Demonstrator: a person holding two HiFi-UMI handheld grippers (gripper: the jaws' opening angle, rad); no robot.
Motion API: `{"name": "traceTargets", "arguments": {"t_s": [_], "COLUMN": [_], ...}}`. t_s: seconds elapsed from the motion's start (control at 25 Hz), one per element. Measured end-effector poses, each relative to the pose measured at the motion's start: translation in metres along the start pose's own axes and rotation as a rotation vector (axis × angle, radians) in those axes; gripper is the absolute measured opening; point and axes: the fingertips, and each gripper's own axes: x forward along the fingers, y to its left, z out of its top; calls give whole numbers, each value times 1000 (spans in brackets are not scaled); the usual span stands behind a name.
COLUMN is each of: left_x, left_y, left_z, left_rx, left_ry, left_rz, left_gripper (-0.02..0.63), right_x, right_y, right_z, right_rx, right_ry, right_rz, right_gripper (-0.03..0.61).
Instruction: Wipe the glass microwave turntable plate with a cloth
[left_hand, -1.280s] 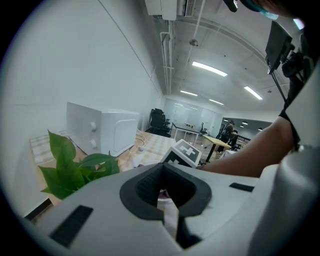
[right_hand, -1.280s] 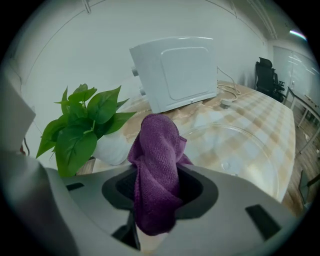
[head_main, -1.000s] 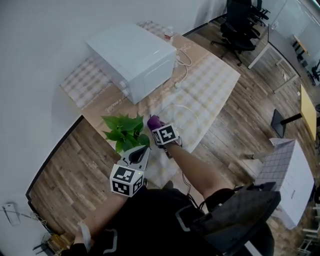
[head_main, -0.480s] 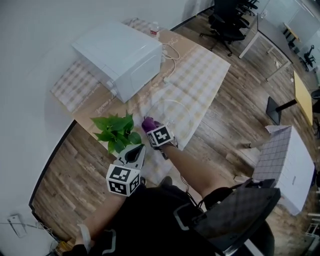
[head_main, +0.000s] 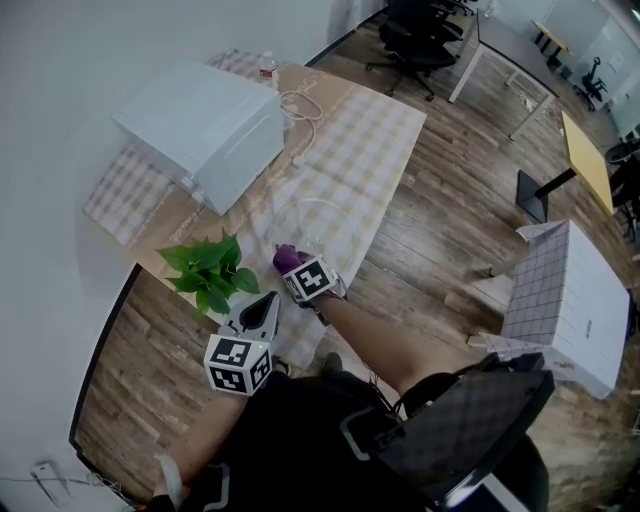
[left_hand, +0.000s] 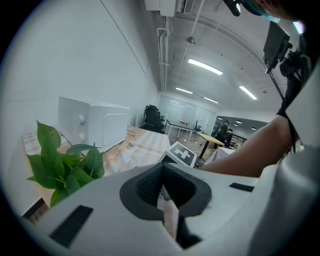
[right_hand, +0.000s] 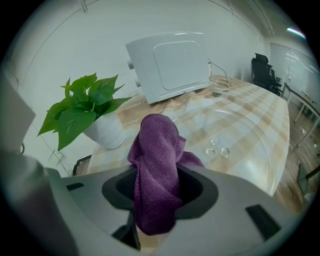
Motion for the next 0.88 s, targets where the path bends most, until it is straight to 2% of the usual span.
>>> {"name": "traceTargets", "arguments": {"t_s": [0.56, 0.88], "left_x": [1, 4], "left_y": [-26, -42], "left_z": [4, 10], "left_rx": [35, 41], "left_ry": [-13, -39], "left_rz": [3, -1], "left_gripper": [3, 3], "right_x": [-27, -43], "right_y": [-19, -27], "right_z": [-33, -44], "right_rx": [26, 77], "right_ry": [-4, -35], "right_rz": [-19, 3], "right_gripper": [178, 178]}}
